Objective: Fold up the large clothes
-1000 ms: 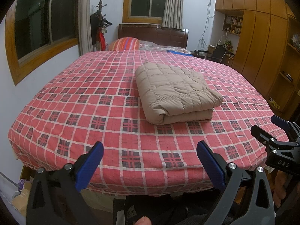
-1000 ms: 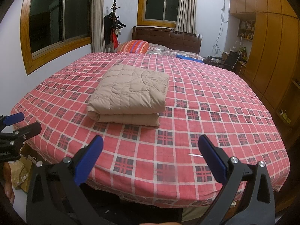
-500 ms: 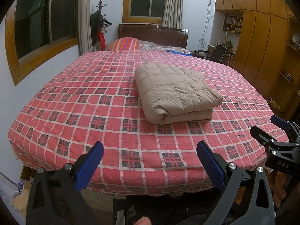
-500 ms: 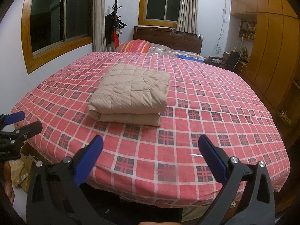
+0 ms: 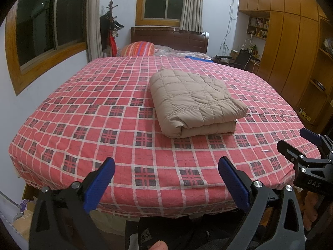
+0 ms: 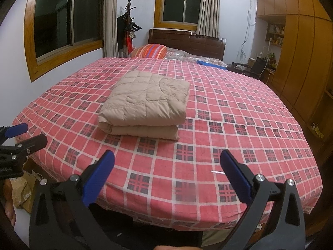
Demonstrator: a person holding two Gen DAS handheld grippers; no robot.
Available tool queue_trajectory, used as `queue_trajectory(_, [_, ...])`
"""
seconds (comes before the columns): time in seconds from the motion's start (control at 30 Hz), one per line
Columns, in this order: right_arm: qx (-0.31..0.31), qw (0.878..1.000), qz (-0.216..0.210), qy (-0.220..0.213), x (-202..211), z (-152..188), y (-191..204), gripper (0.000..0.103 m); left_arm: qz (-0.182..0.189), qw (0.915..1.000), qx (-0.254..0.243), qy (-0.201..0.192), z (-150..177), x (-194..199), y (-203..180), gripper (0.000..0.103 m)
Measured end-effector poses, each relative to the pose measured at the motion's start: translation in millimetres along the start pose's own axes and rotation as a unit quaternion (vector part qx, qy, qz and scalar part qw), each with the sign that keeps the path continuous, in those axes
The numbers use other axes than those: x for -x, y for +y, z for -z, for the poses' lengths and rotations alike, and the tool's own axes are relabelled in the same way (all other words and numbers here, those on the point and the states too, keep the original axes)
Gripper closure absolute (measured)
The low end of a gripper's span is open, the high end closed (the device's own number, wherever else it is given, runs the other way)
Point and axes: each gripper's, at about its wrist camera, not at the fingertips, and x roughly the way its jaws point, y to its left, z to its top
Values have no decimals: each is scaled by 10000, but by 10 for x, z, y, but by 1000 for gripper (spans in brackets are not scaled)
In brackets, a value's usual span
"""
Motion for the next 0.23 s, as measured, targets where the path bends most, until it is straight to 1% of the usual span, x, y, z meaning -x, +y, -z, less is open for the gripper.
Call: queue_trajectory(0.23, [-4,10000,-36,24,-12,10,17,2,-6,10000,-6,6,-2,-3,2,4])
